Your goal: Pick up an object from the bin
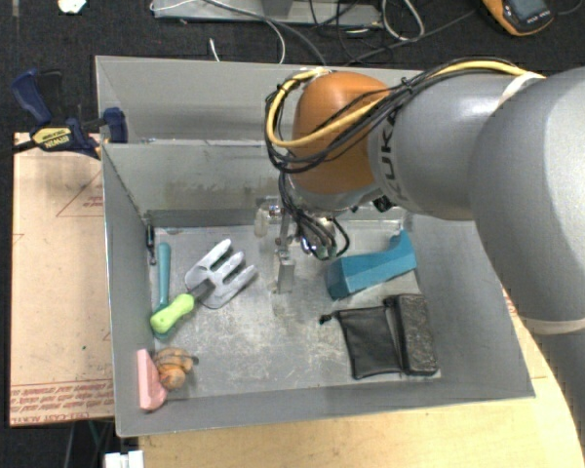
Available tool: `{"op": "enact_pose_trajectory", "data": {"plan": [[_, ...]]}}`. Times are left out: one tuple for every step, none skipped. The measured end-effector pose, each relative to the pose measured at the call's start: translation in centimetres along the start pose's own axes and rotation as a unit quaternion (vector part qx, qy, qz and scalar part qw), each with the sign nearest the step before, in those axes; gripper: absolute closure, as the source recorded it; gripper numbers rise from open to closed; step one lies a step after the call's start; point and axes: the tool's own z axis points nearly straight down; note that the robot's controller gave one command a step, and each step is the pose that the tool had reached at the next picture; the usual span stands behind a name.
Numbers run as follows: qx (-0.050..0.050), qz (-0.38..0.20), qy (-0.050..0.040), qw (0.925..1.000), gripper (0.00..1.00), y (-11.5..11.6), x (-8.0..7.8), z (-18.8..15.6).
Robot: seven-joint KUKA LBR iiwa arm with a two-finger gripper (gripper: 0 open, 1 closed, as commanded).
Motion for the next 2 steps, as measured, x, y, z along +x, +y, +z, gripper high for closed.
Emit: {"op": "enact_pose_trajectory", "data": {"plan": [[-0.001, -0.004, 0.0010, 1.0000, 0.00, -5.4, 2.1, -2.0], [-0.002, 0.000, -0.0027, 1.0000, 0.00, -3.0, 1.7, -2.3]]}}
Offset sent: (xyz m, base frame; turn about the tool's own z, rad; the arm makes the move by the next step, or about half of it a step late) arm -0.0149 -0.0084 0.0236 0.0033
